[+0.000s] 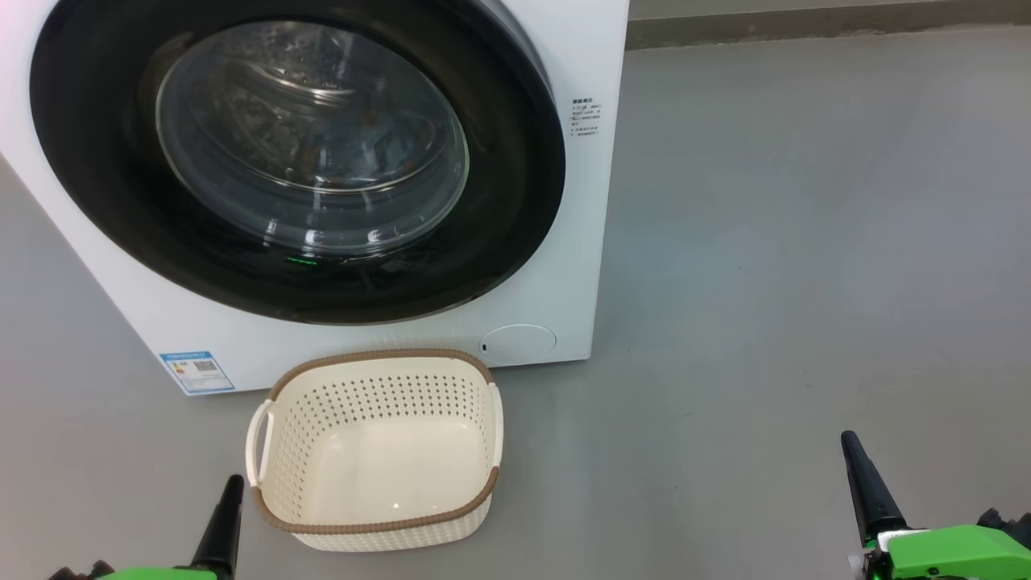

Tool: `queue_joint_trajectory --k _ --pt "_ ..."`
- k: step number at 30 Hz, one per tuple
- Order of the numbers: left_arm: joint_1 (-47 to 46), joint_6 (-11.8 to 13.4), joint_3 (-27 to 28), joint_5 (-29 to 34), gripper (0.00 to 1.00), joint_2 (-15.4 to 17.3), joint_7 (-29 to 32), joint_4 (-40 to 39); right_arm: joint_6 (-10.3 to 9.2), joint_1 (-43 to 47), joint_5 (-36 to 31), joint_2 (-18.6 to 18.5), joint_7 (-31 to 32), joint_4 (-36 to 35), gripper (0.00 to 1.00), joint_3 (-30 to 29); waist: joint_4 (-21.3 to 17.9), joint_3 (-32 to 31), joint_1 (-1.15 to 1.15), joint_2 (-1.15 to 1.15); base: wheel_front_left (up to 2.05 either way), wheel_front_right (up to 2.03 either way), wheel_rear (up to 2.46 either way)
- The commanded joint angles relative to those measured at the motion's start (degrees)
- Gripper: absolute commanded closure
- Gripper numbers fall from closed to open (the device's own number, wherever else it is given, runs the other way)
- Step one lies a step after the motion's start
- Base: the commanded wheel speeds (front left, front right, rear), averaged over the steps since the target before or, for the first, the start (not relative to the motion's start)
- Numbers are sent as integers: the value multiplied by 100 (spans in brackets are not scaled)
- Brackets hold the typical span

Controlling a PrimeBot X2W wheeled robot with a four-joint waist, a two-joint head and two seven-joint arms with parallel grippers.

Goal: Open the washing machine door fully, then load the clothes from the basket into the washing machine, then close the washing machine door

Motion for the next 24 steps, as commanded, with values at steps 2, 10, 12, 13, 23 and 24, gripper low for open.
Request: queue_joint_trajectory --k 2,10,12,13,23,24 --pt "-300 -14 189 -188 100 107 65 -102 9 -295 227 -77 70 -109 100 126 -6 2 0 0 0 0 0" --pt "-408 -15 231 -640 100 111 203 -65 9 -389 781 -84 205 -57 100 125 -30 11 0 0 0 0 0" --pt "-436 -16 242 -753 100 112 238 -56 9 -412 919 -86 239 -44 100 125 -36 13 0 0 0 0 0" --pt "-449 -16 247 -808 100 112 255 -51 9 -424 986 -87 256 -38 100 125 -39 14 0 0 0 0 0" --pt "-506 -16 279 -1035 100 107 335 -31 9 -473 1276 -91 327 -10 100 125 -52 19 -1 0 0 0 0" --pt "-507 -16 281 -1034 100 106 337 -31 9 -473 1276 -91 327 -10 100 125 -52 19 -1 0 0 0 0"
